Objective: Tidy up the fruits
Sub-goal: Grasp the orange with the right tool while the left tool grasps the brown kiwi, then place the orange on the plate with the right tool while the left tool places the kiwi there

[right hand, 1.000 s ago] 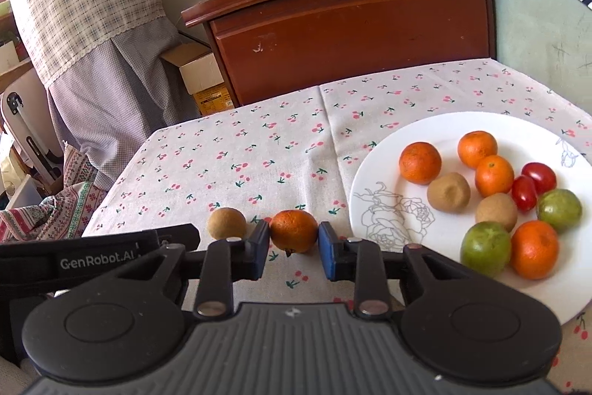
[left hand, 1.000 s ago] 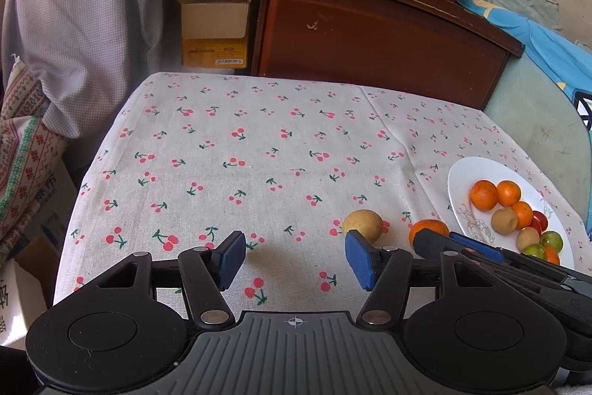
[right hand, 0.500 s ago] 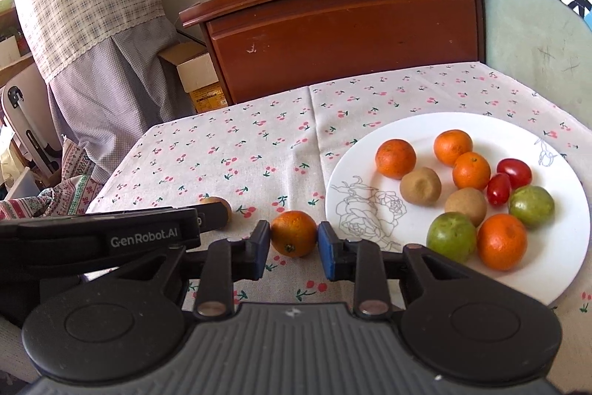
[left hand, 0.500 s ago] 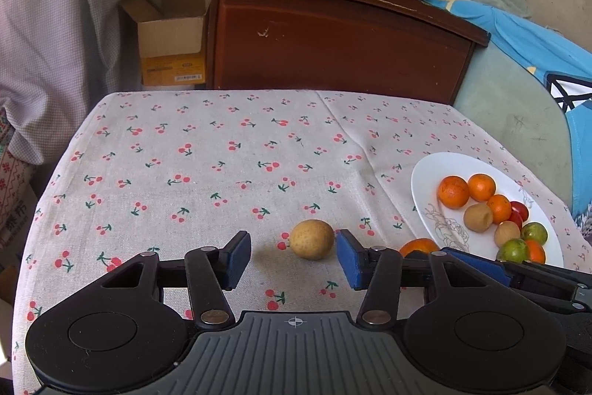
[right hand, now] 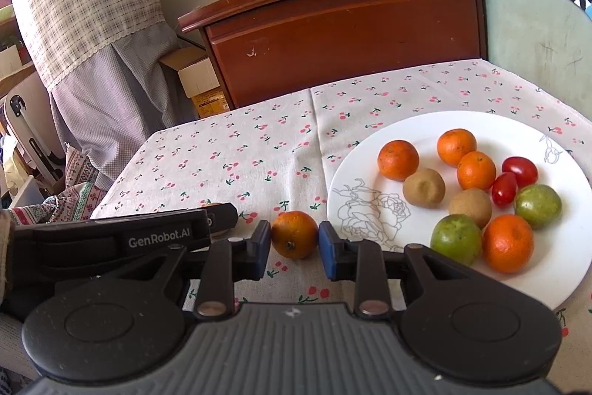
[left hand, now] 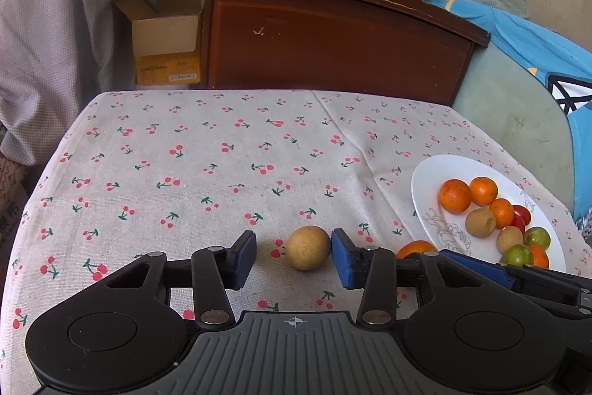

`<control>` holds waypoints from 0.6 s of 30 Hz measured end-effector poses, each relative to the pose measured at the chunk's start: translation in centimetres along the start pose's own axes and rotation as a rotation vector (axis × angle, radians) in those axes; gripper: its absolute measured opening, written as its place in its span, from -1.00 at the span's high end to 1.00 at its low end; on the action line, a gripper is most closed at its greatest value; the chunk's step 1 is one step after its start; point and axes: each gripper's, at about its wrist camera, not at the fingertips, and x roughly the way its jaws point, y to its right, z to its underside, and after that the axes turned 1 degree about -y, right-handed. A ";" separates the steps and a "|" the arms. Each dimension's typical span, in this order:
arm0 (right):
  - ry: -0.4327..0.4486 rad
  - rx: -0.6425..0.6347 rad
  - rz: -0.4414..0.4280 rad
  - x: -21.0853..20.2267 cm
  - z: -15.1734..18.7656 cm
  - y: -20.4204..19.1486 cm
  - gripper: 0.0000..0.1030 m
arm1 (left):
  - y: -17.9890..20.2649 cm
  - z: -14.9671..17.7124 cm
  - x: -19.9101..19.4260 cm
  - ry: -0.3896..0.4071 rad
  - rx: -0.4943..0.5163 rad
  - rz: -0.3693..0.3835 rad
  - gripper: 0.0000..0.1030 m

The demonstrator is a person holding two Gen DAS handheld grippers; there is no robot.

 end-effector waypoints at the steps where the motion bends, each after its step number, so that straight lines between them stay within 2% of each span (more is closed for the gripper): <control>1: 0.000 -0.001 0.000 0.0 0.0 0.0 0.43 | 0.1 0.0 0.0 0.000 0.004 0.003 0.33; 3: 0.000 -0.003 0.000 0.1 0.0 0.0 0.42 | 0.3 0.0 0.1 -0.002 0.019 0.000 0.43; 9: -0.001 -0.004 0.001 0.1 -0.1 -0.1 0.45 | 0.7 0.3 0.1 -0.002 0.057 -0.015 0.55; 18: 0.013 0.028 -0.001 -0.6 -0.4 -0.1 0.46 | 0.9 0.1 -0.9 0.026 0.054 -0.019 0.55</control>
